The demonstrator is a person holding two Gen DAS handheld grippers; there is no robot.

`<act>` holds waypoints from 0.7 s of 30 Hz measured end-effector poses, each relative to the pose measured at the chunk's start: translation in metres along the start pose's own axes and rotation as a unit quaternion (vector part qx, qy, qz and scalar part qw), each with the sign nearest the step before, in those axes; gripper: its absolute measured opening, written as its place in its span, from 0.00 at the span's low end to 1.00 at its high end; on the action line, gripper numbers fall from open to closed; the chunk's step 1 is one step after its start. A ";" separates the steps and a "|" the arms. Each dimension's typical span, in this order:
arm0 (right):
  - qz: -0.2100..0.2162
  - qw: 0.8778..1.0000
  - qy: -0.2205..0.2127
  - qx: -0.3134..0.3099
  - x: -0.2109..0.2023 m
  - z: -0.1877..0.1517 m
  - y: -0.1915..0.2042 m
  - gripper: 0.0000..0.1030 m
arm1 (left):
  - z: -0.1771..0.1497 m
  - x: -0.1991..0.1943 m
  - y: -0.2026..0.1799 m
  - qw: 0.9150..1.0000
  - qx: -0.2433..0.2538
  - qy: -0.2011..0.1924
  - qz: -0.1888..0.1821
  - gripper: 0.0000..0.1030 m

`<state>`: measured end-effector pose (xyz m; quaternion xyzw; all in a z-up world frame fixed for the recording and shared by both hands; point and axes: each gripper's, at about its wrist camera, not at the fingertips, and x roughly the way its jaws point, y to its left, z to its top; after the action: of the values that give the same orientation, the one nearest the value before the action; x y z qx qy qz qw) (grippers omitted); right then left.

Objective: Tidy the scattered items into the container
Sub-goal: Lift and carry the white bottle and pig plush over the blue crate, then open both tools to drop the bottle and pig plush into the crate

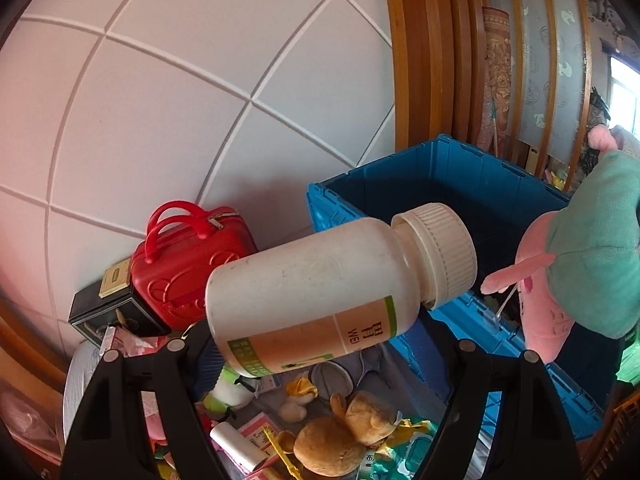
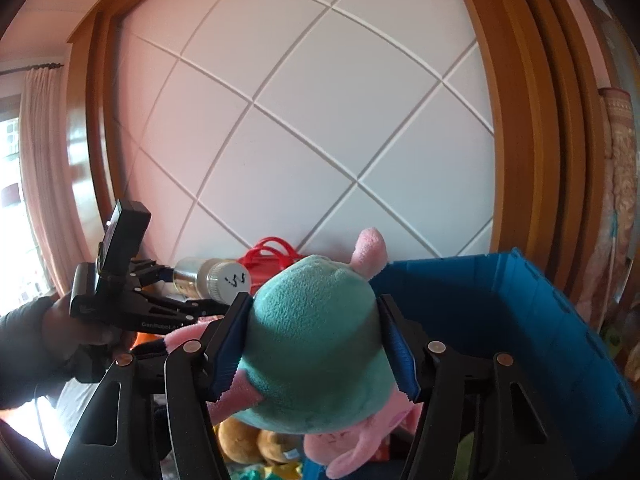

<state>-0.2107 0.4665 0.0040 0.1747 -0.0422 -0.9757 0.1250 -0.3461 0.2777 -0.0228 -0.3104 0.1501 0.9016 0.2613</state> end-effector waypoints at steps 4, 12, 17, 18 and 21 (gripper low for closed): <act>-0.008 1.000 -0.006 0.006 -0.005 0.001 -0.014 0.58 | 0.017 0.008 -0.018 1.000 0.016 -0.004 -0.012 0.77; -0.036 0.999 -0.005 0.038 -0.010 -0.001 -0.056 0.57 | 0.047 0.020 -0.053 0.998 0.047 -0.009 -0.033 0.77; -0.061 0.997 0.003 0.046 -0.013 -0.002 -0.076 0.57 | 0.060 0.027 -0.073 0.997 0.065 -0.010 -0.045 0.77; -0.071 0.996 0.008 0.044 -0.013 -0.002 -0.080 0.57 | 0.062 0.029 -0.077 0.997 0.068 -0.009 -0.048 0.77; -0.132 0.991 0.015 0.036 -0.018 -0.006 -0.089 0.63 | 0.068 0.032 -0.089 0.995 0.071 -0.005 -0.063 0.77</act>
<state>-0.2129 0.5571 -0.0073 0.1979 -0.0522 -0.9788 -0.0104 -0.3495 0.3918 -0.0011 -0.2950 0.1929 0.8720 0.3397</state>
